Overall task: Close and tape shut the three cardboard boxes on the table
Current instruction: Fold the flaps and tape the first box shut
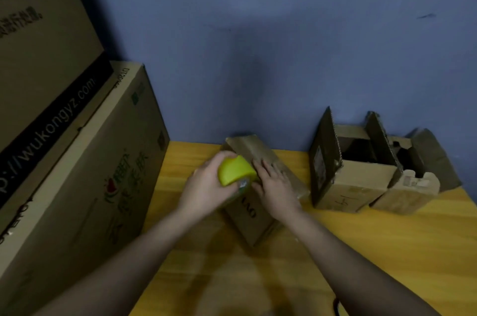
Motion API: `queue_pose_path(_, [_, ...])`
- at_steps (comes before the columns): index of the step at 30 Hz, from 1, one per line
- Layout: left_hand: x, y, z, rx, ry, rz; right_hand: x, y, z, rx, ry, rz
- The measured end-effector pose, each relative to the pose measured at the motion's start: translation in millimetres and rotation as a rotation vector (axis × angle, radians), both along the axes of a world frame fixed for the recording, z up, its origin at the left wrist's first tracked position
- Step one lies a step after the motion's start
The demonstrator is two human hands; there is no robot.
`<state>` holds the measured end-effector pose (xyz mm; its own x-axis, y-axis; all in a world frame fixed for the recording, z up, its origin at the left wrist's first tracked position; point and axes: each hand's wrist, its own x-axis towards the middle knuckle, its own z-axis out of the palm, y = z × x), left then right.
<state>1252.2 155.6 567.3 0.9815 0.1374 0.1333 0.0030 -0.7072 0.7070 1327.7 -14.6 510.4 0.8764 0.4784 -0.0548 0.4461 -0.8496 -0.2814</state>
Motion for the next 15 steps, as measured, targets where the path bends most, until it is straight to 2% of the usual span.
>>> queue_pose_path(4, [24, 4, 41, 0.222, 0.079, -0.089, 11, 0, -9, 0.392, 0.191, 0.025])
queue_pose_path(6, [39, -1, 53, 0.326, 0.122, -0.133, 8, -2, -13, 0.607, 0.374, 0.020])
queue_pose_path(8, [54, -13, 54, 0.402, 0.163, -0.177, 7, -6, -18, 0.708, 0.533, -0.014])
queue_pose_path(11, [72, -35, 45, 0.450, 0.174, -0.205, 16, -19, -31, 0.684, 0.556, -0.124])
queue_pose_path(15, [86, -55, 24, 0.304, 0.251, -0.269, 26, -32, -58, 0.485, 0.428, -0.342])
